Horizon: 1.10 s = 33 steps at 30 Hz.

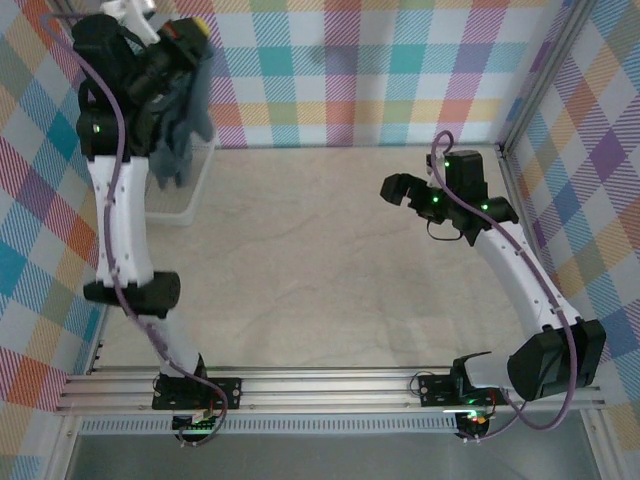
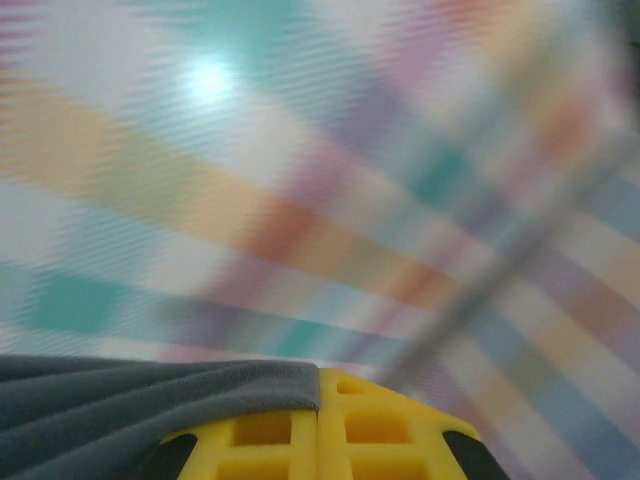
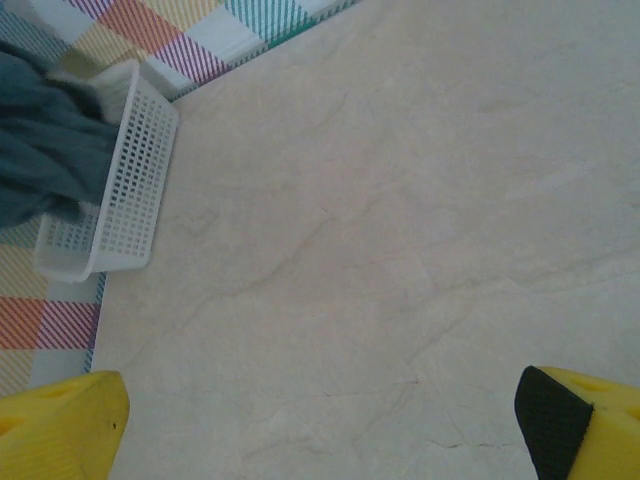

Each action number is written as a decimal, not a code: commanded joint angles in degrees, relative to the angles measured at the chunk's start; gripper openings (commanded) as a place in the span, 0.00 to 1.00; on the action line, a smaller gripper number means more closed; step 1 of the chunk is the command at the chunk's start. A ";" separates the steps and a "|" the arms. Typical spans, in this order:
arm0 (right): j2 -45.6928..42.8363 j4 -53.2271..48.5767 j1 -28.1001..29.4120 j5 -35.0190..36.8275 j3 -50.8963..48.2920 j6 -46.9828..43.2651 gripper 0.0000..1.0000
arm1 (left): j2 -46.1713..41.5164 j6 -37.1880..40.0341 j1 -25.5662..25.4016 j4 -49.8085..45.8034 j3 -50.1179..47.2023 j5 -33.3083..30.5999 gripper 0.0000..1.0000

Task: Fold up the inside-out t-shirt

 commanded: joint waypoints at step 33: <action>17.80 -5.09 27.50 12.14 -1.74 -3.33 0.64 | -17.64 -0.75 -14.96 3.20 -91.56 -23.06 0.42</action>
